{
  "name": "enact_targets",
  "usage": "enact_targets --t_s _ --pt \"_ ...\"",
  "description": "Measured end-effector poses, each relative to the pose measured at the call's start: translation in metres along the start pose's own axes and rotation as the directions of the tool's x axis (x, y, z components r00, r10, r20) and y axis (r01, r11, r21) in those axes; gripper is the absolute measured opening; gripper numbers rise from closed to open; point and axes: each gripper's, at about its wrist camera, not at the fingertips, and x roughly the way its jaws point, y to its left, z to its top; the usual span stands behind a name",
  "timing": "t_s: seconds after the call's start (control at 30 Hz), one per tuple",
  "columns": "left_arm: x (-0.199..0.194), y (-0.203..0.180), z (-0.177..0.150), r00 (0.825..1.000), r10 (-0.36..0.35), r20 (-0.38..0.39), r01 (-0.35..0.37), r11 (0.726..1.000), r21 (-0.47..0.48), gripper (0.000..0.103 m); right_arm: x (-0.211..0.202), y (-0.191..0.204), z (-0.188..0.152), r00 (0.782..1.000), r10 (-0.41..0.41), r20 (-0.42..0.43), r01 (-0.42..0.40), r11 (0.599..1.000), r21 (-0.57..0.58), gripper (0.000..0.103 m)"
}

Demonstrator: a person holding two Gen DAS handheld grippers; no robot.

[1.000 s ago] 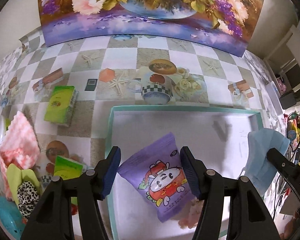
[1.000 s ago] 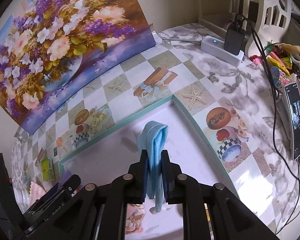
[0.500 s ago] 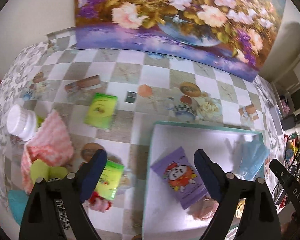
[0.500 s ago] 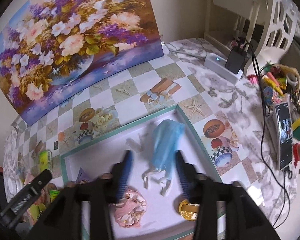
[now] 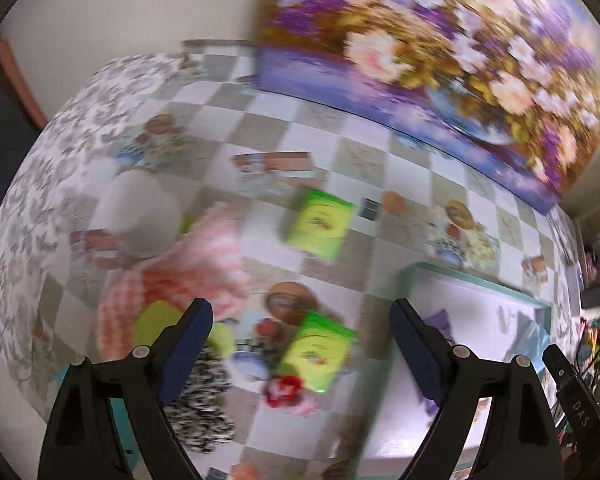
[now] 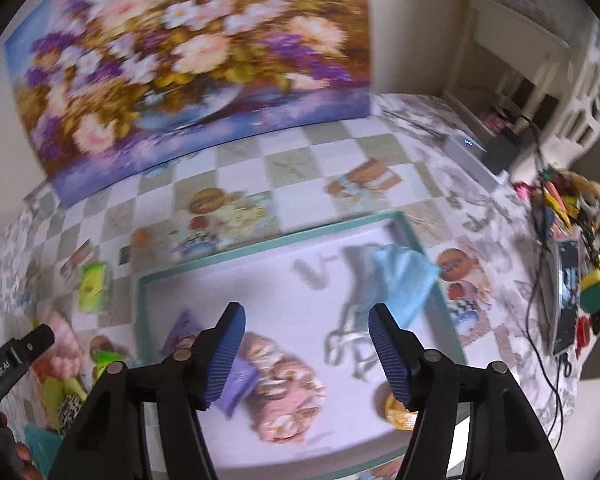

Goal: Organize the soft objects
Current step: 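Grasp the pink-white striped towel with the left gripper while the right gripper grasps the green tissue pack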

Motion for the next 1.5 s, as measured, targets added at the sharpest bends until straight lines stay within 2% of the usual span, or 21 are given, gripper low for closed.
enact_targets --t_s 0.27,0.33,0.4,0.53,0.63,0.83,1.0,1.13,1.5 --pt "-0.018 0.078 0.001 0.998 0.055 0.042 -0.048 0.988 -0.143 0.091 -0.007 0.064 -0.02 0.996 0.084 -0.013 -0.085 0.987 -0.139 0.068" --pt "-0.022 0.097 0.001 0.996 0.07 0.053 -0.059 0.981 -0.186 0.098 -0.009 0.082 -0.026 0.994 0.109 -0.017 -0.11 0.978 -0.179 0.068" --pt "-0.025 0.117 0.001 0.995 0.082 0.061 -0.066 0.971 -0.23 0.098 -0.01 0.099 -0.032 0.99 0.138 -0.026 -0.14 0.966 -0.217 0.068" --pt "-0.023 0.145 0.0 0.993 0.108 0.048 -0.089 0.953 -0.288 0.098 -0.007 0.133 -0.046 0.974 0.211 -0.077 -0.225 0.934 -0.277 0.068" --pt "-0.013 0.156 0.0 0.994 0.112 0.02 -0.1 0.946 -0.307 0.098 0.001 0.153 -0.056 0.966 0.231 -0.113 -0.255 0.917 -0.306 0.068" --pt "0.024 0.161 -0.002 0.994 0.082 -0.069 -0.1 0.947 -0.307 0.098 0.027 0.176 -0.07 0.961 0.218 -0.173 -0.266 0.9 -0.346 0.068" --pt "0.042 0.159 -0.002 0.993 0.051 -0.106 -0.082 0.946 -0.314 0.098 0.045 0.182 -0.074 0.949 0.232 -0.215 -0.296 0.891 -0.344 0.068" --pt "0.054 0.153 0.002 0.99 0.065 -0.124 -0.099 0.952 -0.289 0.098 0.056 0.186 -0.078 0.937 0.249 -0.243 -0.321 0.889 -0.328 0.068" --pt "0.085 0.136 0.016 0.981 0.106 -0.162 -0.139 0.969 -0.205 0.097 0.077 0.188 -0.081 0.927 0.247 -0.283 -0.331 0.893 -0.303 0.068"
